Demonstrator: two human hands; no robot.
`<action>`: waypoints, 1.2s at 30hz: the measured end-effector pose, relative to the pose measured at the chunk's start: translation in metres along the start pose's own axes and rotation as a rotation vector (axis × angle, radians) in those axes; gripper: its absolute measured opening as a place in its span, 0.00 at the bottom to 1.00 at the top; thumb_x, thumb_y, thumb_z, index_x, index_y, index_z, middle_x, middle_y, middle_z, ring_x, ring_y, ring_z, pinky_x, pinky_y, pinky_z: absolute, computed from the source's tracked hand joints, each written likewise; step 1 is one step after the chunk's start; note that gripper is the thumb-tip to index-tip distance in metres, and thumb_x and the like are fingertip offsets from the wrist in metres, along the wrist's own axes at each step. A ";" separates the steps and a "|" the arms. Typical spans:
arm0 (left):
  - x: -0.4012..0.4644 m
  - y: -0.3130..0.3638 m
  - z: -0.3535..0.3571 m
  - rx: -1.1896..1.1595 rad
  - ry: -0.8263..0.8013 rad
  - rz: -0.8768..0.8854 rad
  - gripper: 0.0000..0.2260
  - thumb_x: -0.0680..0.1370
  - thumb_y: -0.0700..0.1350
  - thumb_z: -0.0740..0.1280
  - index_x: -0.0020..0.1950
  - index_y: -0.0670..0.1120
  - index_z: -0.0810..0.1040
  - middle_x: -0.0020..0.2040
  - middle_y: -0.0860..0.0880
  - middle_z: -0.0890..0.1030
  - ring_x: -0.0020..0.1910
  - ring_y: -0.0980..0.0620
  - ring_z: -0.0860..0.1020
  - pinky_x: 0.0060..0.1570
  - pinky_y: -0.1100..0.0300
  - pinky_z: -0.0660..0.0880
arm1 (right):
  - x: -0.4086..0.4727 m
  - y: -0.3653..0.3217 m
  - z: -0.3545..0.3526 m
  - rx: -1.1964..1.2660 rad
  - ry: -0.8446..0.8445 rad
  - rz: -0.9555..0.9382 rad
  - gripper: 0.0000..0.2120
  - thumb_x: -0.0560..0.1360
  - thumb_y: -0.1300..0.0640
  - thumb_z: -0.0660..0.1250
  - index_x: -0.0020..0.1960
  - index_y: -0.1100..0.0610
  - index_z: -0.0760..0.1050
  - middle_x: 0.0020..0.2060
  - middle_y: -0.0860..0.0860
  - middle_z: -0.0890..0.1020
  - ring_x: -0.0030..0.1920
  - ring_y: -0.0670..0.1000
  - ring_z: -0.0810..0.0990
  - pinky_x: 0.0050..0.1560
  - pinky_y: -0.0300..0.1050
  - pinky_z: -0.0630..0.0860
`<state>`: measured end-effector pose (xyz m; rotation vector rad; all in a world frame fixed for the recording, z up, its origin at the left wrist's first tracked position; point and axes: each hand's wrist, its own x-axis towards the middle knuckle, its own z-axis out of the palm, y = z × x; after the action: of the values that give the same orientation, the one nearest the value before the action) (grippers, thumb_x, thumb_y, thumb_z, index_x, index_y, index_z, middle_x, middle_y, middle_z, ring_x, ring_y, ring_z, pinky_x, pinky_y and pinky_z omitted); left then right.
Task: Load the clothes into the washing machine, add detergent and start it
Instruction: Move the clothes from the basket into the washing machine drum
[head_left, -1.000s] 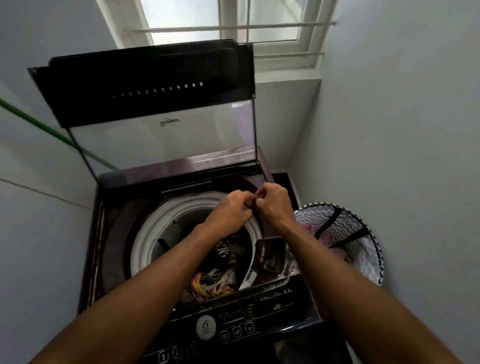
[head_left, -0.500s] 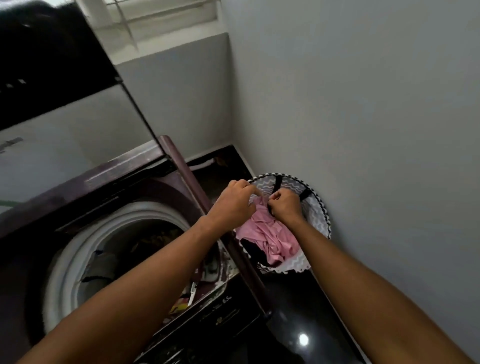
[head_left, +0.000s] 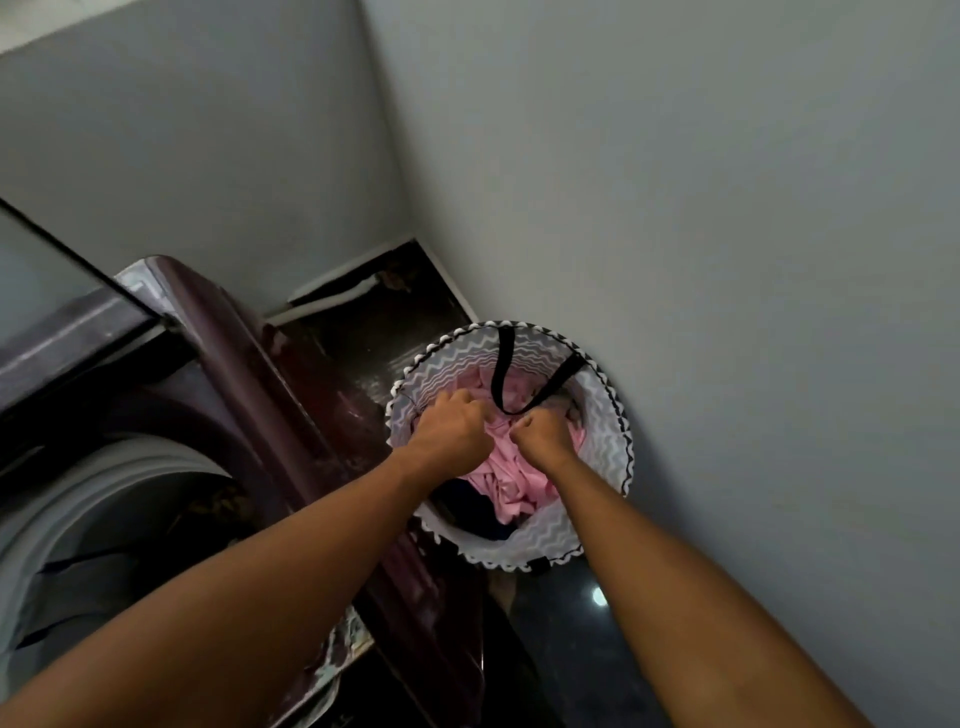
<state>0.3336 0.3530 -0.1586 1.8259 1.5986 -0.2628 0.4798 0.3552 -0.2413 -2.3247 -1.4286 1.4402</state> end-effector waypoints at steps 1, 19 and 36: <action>0.008 -0.001 0.007 0.013 -0.010 -0.016 0.19 0.76 0.46 0.66 0.68 0.48 0.74 0.67 0.44 0.71 0.67 0.40 0.66 0.65 0.48 0.67 | 0.010 0.007 0.008 0.004 -0.025 0.023 0.06 0.72 0.61 0.65 0.37 0.60 0.73 0.35 0.57 0.76 0.38 0.55 0.75 0.33 0.41 0.66; 0.098 -0.035 0.082 0.021 -0.203 -0.170 0.26 0.79 0.50 0.65 0.74 0.42 0.66 0.71 0.36 0.65 0.70 0.34 0.63 0.68 0.47 0.63 | 0.090 0.101 0.095 -0.239 -0.194 -0.046 0.25 0.74 0.53 0.64 0.69 0.47 0.62 0.64 0.59 0.75 0.58 0.58 0.77 0.58 0.50 0.75; 0.017 0.006 0.014 -0.056 0.063 -0.009 0.31 0.71 0.51 0.72 0.71 0.50 0.65 0.70 0.44 0.64 0.69 0.40 0.63 0.64 0.40 0.69 | -0.018 -0.024 -0.009 0.075 0.208 -0.319 0.19 0.67 0.46 0.62 0.40 0.63 0.79 0.41 0.61 0.80 0.41 0.62 0.79 0.38 0.47 0.69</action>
<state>0.3473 0.3581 -0.1769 1.8008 1.6409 -0.1650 0.4680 0.3595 -0.2125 -2.0174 -1.5660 1.1107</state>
